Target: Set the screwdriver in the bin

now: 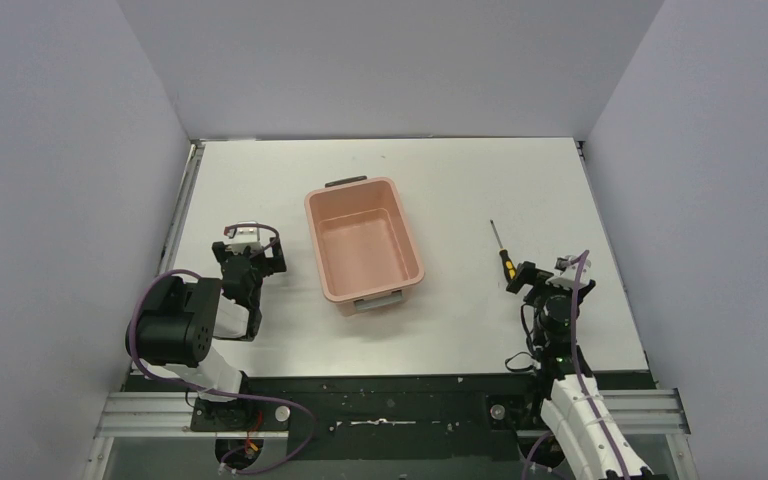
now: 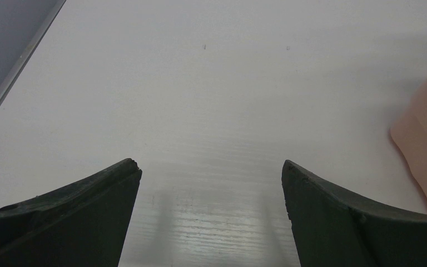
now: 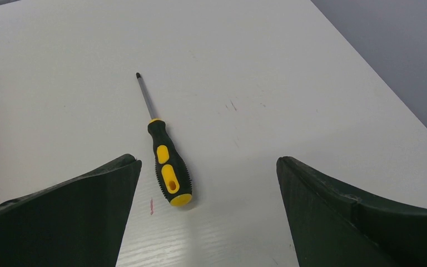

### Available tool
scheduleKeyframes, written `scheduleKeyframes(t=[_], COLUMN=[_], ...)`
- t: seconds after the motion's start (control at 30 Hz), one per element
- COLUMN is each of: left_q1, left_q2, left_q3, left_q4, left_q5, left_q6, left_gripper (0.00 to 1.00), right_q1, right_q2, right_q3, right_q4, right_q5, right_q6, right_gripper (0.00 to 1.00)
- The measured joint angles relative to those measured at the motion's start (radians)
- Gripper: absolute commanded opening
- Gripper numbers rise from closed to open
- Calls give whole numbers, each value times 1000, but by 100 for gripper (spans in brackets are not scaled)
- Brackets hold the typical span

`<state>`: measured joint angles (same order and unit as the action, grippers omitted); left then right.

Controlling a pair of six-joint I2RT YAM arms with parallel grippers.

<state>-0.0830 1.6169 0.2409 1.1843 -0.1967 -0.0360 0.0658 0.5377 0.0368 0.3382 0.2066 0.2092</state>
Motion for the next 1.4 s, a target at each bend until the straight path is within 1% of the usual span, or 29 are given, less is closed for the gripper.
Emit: scheduleKeyframes(t=[0.07,0.17,0.3,0.4,0.47,0.53,0.7,0.77,0.8,0.83,0.87,0.9,0.93,1.03,1.07,1.23,1.3,1.4], left_q1=[0,0,0,0,0,0,0,0,0,0,0,0,0,0,0,0,0,0], left_q2=[0,0,0,0,0,0,0,0,0,0,0,0,0,0,0,0,0,0], left_q3=[0,0,0,0,0,0,0,0,0,0,0,0,0,0,0,0,0,0], left_q4=[0,0,0,0,0,0,0,0,0,0,0,0,0,0,0,0,0,0], left_q5=[0,0,0,0,0,0,0,0,0,0,0,0,0,0,0,0,0,0], left_q6=[0,0,0,0,0,0,0,0,0,0,0,0,0,0,0,0,0,0], left_gripper=[97,97,97,97,97,97,97,97,97,97,97,97,97,97,97,97,97,97], right_q1=[0,0,-2,-2,-6,-6,-6,-6,-6,-6,-6,-6,-6,-6,-4,38,75,137], right_q2=[41,150,390,620,750,854,1044,1122,1145,1170,1176,1180,1190,1214,1221,1227,1226,1226], right_q3=[39,175,485,745,867,925,938,941,941,944,955,961,965,996,1009,1093,1183,1375], right_q4=[-29,-97,-246,-380,-462,-527,-669,-706,-716,-720,-719,-718,-719,-732,-743,-881,-977,-1106], right_q5=[3,8,8,-42,-80,-114,-163,-179,-188,-210,-215,-219,-221,-233,-228,-162,-127,-95], right_q6=[0,4,4,-19,-35,-50,-71,-75,-76,-66,-72,-75,-76,-88,-94,-105,-103,-73], right_gripper=[100,100,100,100,100,100,92,85,80,73,64,53,39,5,0,0,0,0])
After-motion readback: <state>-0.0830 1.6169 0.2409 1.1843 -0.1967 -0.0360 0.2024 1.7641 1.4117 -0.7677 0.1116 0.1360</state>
